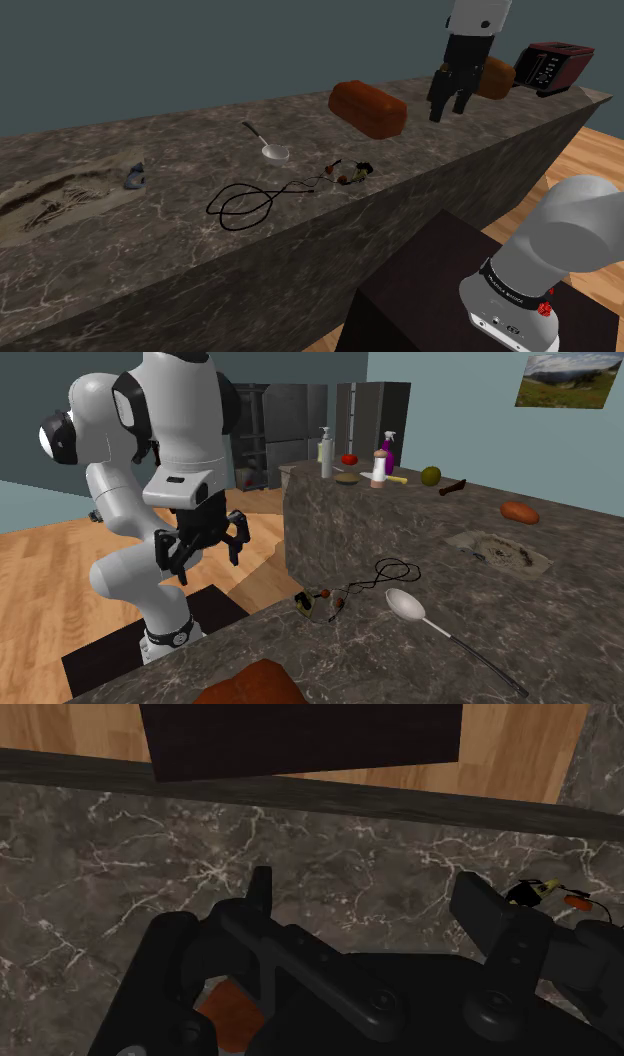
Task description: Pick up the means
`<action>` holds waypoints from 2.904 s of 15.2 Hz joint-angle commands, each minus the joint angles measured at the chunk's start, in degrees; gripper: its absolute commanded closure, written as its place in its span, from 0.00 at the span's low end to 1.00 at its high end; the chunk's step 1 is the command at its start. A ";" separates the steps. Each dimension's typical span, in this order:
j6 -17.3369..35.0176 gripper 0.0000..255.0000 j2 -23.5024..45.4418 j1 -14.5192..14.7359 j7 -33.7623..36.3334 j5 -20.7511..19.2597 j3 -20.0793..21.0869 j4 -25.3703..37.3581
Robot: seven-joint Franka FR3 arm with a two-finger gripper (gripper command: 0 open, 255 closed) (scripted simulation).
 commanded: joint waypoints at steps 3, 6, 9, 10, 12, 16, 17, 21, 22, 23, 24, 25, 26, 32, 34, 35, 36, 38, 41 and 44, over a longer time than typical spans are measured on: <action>2.40 0.00 3.59 1.65 -2.17 0.55 0.66 1.12; 5.63 0.00 8.91 4.03 -5.40 1.33 1.78 3.15; 8.42 0.00 14.13 6.31 -8.57 2.02 3.03 5.54; 9.25 0.00 15.83 7.04 -9.61 2.22 3.49 6.41; 10.77 0.00 19.18 8.45 -11.67 2.58 4.46 8.23; 13.30 0.00 25.62 11.14 -15.62 3.07 6.60 12.16; 13.83 0.00 27.17 11.80 -16.57 3.13 7.17 13.19; 15.61 0.00 33.15 14.35 -20.23 3.15 9.57 17.44; 15.98 0.00 34.59 14.99 -21.10 3.08 10.20 18.52; 16.32 0.00 36.00 15.62 -21.96 2.99 10.83 19.60; 16.63 0.00 37.39 16.25 -22.80 2.88 11.48 20.69; 16.91 0.00 38.76 16.89 -23.63 2.73 12.12 21.78; 17.18 0.00 40.10 17.53 -24.45 2.57 12.78 22.87; 19.42 0.00 44.78 19.81 -27.24 1.75 15.09 25.29; 20.91 0.00 45.06 19.83 -27.26 1.68 15.10 24.07; 21.66 0.00 45.22 19.84 -27.27 1.65 15.11 23.47; 22.40 0.00 45.38 19.86 -27.28 1.61 15.12 22.88; 23.57 0.00 45.65 19.88 -27.29 1.55 15.14 21.97; 23.65 1.00 45.61 19.86 -27.33 1.57 15.12 21.85; 23.62 1.00 45.68 19.86 -27.32 1.54 15.12 21.95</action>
